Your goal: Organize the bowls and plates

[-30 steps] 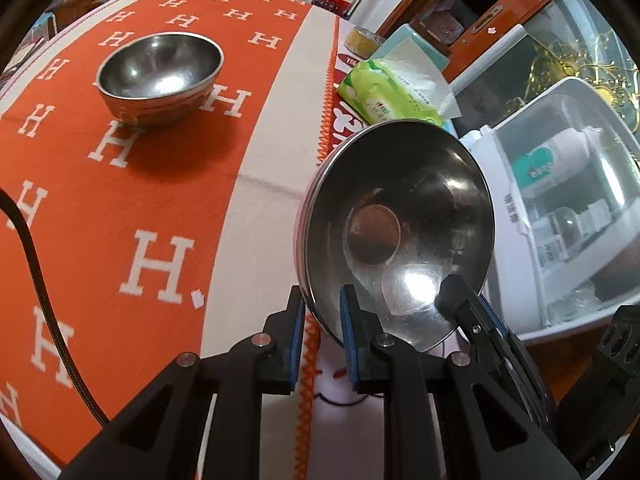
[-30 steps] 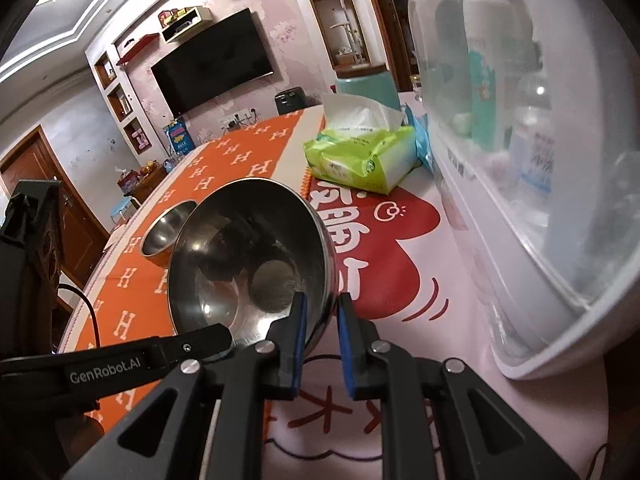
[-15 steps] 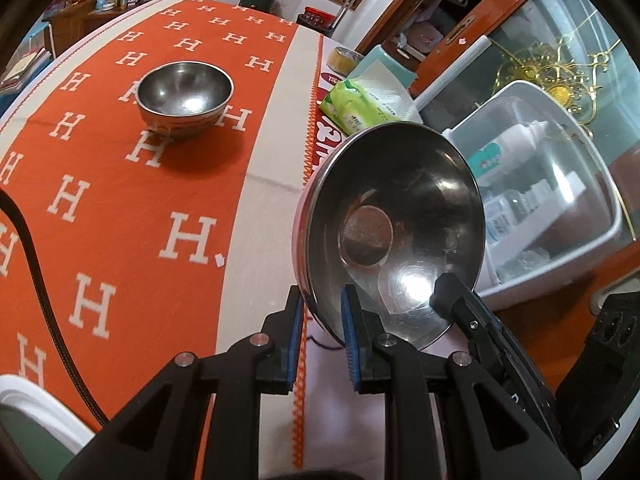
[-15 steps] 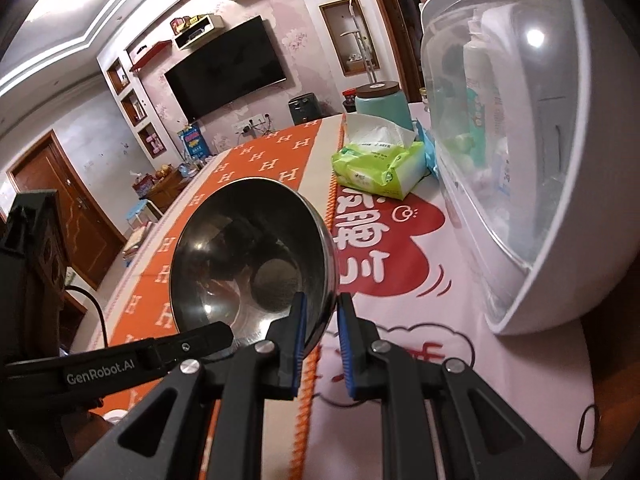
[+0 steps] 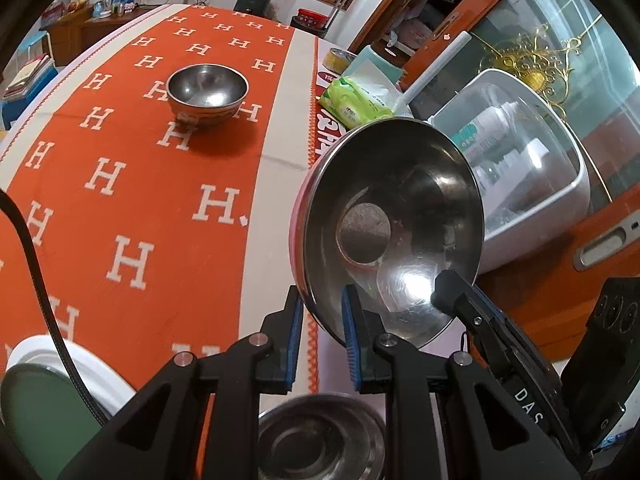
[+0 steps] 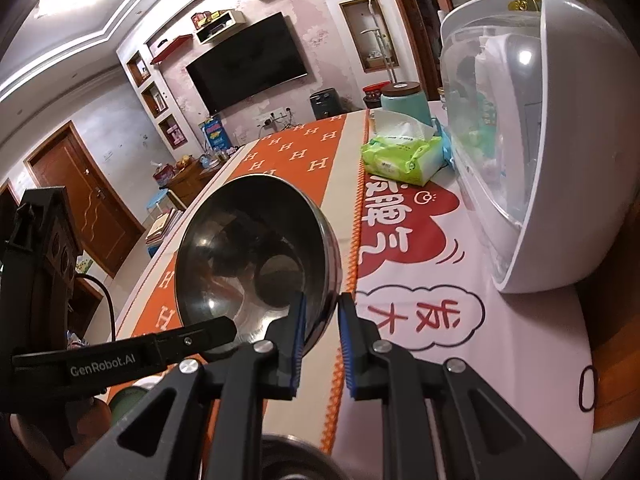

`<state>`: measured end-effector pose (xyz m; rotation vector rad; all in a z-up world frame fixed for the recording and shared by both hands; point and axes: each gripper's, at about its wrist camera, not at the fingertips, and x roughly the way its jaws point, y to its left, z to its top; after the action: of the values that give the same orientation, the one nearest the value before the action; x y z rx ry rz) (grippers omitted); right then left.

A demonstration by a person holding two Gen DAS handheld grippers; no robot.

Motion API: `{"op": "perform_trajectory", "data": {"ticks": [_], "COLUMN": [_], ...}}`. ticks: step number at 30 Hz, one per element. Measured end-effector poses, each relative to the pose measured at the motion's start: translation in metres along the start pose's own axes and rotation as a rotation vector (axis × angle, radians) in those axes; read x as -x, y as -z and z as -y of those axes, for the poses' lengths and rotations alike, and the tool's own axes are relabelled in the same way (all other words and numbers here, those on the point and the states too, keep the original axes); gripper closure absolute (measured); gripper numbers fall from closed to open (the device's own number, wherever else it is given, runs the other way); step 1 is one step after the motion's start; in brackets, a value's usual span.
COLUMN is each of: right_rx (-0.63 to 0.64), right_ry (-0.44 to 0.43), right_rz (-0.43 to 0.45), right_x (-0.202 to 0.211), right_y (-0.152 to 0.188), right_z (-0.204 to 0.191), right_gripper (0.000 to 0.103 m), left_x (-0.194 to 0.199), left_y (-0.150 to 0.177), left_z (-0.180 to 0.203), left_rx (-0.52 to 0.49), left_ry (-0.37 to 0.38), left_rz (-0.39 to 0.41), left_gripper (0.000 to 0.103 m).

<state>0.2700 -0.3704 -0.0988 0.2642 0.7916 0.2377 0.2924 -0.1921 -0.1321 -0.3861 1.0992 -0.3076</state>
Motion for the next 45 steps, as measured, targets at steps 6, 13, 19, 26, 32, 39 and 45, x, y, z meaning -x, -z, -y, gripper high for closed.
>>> {"op": "perform_trajectory", "data": {"ticks": [6, 13, 19, 26, 32, 39, 45], "right_rx": [0.024, 0.062, 0.098, 0.174, 0.216, 0.249, 0.277], "right_ry": [-0.004, 0.003, -0.006, 0.010, 0.029, 0.059, 0.072], "right_rz": [-0.042, -0.089, -0.148, -0.229, -0.276, -0.334, -0.404], "right_x": [0.012, 0.029, 0.040, 0.049, 0.054, 0.056, 0.053], "right_y": [0.011, 0.033, 0.056, 0.086, 0.099, 0.112, 0.122], "right_z": [-0.009, -0.015, -0.018, -0.027, -0.035, -0.040, -0.040], "right_gripper": [0.086, 0.086, 0.085, 0.085, 0.084, 0.083, 0.082], "left_x": [0.013, 0.020, 0.023, 0.020, 0.020, 0.018, 0.010], "left_y": [0.019, 0.046, 0.075, 0.104, 0.116, 0.126, 0.133], "left_z": [-0.001, 0.001, -0.003, -0.009, -0.008, -0.005, -0.003], "left_rx": [-0.010, -0.051, -0.061, -0.085, -0.111, -0.151, -0.173], "left_ry": [-0.005, -0.027, -0.034, -0.056, -0.078, -0.110, -0.143], "left_rz": [-0.021, -0.066, -0.127, -0.221, -0.270, -0.312, -0.381], "left_gripper": [0.085, 0.085, 0.085, 0.084, 0.084, 0.084, 0.083]}}
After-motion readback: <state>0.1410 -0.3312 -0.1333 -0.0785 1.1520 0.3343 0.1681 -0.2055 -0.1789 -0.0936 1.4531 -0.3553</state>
